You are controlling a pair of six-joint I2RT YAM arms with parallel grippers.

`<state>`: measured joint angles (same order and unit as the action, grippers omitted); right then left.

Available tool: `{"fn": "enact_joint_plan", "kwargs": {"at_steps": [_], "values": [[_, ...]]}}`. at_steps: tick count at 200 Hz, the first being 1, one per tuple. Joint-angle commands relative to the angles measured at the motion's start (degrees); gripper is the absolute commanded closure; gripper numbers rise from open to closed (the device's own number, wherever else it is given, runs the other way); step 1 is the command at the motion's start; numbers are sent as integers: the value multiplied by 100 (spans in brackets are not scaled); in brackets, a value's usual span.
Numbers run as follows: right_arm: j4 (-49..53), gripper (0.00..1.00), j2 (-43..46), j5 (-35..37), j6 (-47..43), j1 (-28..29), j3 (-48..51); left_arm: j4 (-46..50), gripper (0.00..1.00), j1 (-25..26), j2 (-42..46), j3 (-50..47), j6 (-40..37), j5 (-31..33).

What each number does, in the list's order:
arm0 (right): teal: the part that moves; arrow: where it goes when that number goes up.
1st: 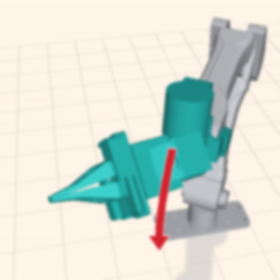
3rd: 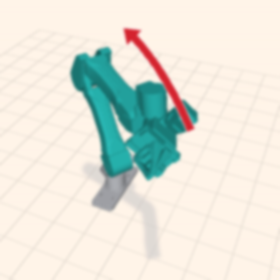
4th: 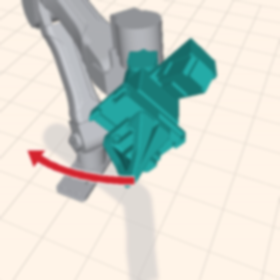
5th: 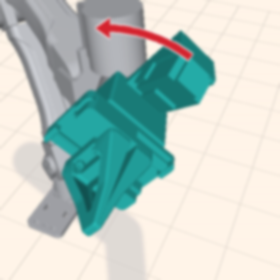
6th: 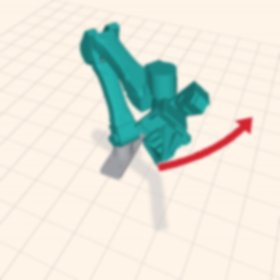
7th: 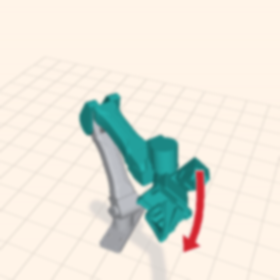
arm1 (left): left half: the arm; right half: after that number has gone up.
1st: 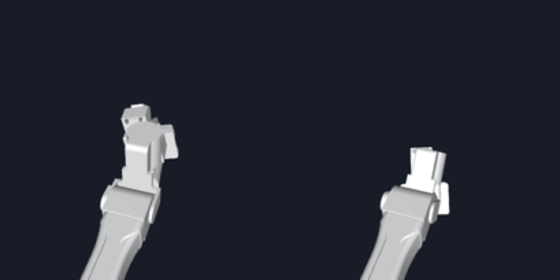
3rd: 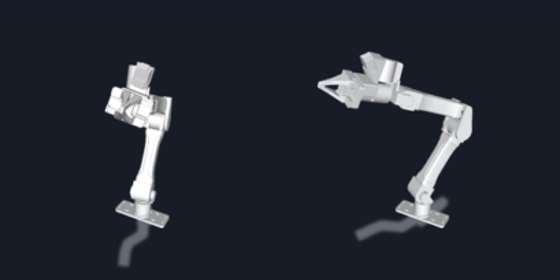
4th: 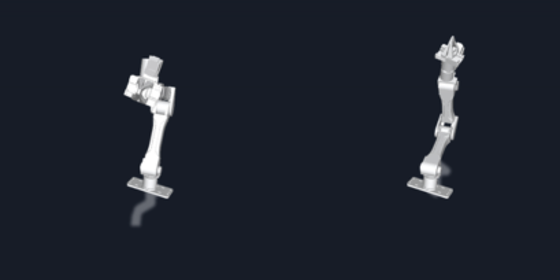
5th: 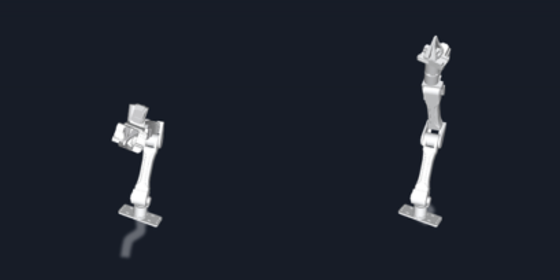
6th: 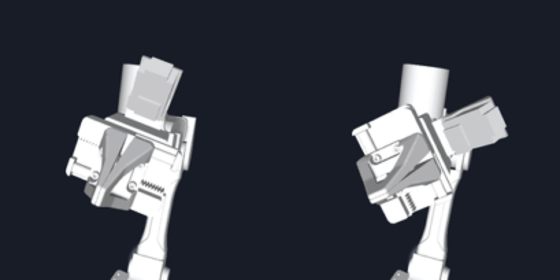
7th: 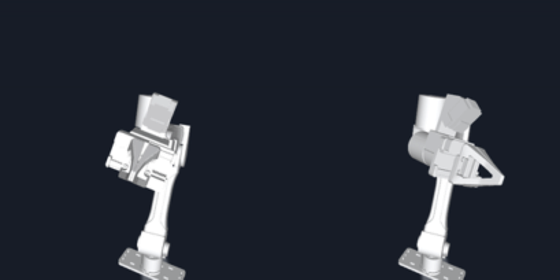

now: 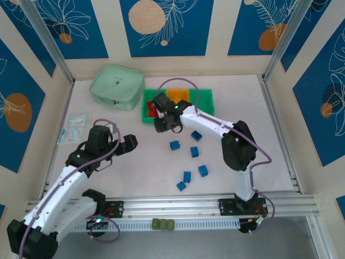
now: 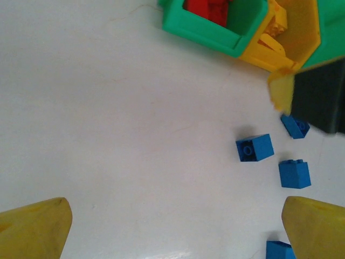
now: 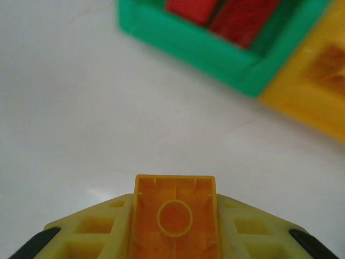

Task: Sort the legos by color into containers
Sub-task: Place the lego in the container.

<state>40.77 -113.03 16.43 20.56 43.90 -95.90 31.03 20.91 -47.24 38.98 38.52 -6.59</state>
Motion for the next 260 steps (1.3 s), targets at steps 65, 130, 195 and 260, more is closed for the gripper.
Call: {"fn": "enact_joint_plan", "kwargs": {"at_steps": [65,130,195,260], "values": [[674,65,-1422,278,-126,-1221,-2067,-1114,1,355,-1323,645,-112,-723],[651,45,-1216,231,-127,-1340,-2077,-1305,1,564,-1604,724,-92,-694],[-90,36,581,-3,256,-1375,313,-1319,1,742,-1596,730,-27,-693],[-383,26,1571,-207,482,-1437,1995,-1812,1,987,-1713,484,232,-642]]}}
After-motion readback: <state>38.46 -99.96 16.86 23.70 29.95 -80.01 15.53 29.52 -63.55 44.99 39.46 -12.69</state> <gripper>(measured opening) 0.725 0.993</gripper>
